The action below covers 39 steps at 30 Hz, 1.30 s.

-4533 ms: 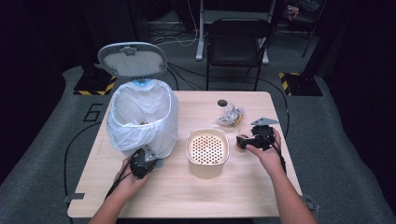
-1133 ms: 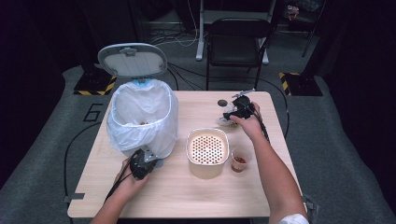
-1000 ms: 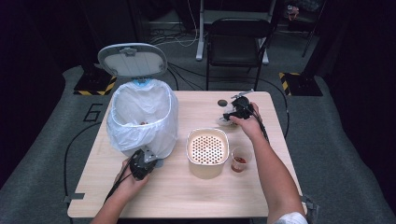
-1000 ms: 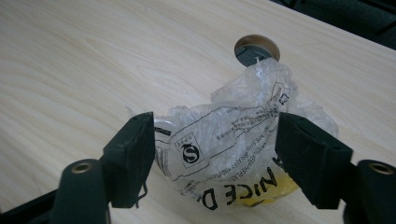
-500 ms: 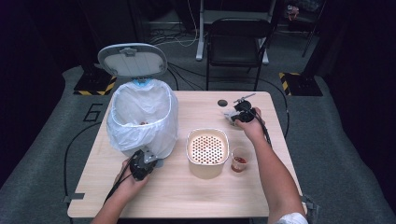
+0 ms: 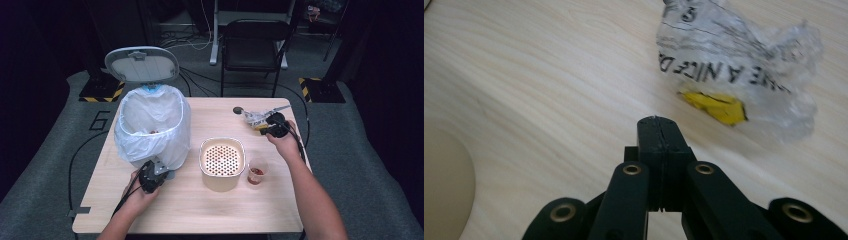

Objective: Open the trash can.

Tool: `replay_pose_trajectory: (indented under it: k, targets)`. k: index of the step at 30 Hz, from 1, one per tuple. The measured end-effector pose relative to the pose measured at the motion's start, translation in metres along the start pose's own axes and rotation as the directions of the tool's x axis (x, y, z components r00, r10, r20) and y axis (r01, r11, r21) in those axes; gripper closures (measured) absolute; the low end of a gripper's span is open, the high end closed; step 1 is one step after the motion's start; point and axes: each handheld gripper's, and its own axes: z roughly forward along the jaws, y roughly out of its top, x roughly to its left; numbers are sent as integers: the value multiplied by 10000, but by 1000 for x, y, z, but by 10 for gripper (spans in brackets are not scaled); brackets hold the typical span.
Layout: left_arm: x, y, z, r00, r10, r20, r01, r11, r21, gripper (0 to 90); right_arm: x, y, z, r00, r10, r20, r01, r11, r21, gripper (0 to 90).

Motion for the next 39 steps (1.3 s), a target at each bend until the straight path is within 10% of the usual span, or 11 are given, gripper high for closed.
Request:
replay_pose_trajectory:
  k: [9,15,25,34,39]
  targets:
    - [1,1,0,9999,2,103,-3,10000,66,900,-11,-15,-17,9982,518,319,-504,9978,-427,748]
    - [2,0,0,9998,-65,190,64,10000,46,900,-11,2,-3,9924,944,793,-873,9922,-884,451]
    - [2,1,0,9998,-122,143,122,9999,22,900,-27,26,30,9759,1470,1615,-1349,9874,-833,263]
    - [0,0,0,10000,-62,51,62,10000,6,900,-38,19,58,9736,1729,1491,-1708,9849,-269,289]
    - [1,0,0,9999,-80,92,80,10000,20,900,-44,14,64,9823,1625,934,-1650,9861,201,690]
